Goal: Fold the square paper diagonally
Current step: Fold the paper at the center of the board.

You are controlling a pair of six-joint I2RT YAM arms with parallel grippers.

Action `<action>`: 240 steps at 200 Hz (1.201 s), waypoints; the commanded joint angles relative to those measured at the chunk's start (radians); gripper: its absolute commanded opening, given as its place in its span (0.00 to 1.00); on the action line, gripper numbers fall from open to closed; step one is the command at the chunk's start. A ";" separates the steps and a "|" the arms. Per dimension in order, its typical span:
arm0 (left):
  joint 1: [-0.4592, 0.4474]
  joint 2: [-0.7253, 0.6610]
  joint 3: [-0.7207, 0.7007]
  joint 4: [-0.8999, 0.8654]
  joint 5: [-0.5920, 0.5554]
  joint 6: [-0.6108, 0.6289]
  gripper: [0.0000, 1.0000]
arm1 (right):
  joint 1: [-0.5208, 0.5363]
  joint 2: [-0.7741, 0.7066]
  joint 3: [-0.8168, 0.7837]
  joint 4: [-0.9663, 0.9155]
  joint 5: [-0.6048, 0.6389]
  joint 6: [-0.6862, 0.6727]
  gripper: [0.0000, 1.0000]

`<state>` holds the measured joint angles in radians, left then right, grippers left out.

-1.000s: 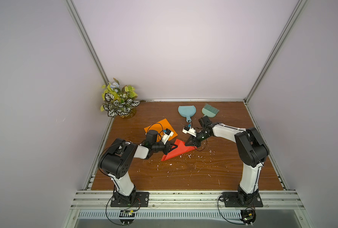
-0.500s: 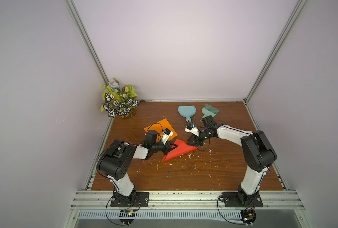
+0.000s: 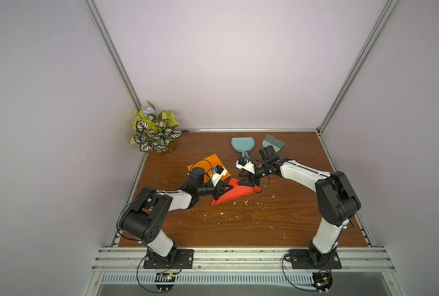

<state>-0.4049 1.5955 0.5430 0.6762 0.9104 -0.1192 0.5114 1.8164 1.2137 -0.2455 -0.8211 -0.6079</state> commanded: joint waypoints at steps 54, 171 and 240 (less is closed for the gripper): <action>-0.007 0.019 0.082 -0.111 -0.013 0.010 0.01 | 0.031 -0.056 -0.019 0.036 -0.010 -0.039 0.36; -0.007 0.038 0.082 -0.103 -0.010 -0.017 0.01 | 0.040 -0.098 -0.042 0.078 0.052 -0.055 0.13; -0.003 0.029 0.065 -0.044 0.017 -0.046 0.01 | 0.039 -0.096 -0.064 0.077 0.047 -0.066 0.14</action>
<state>-0.4053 1.6279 0.6167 0.5846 0.8978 -0.1459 0.5476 1.7546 1.1637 -0.1715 -0.7631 -0.6556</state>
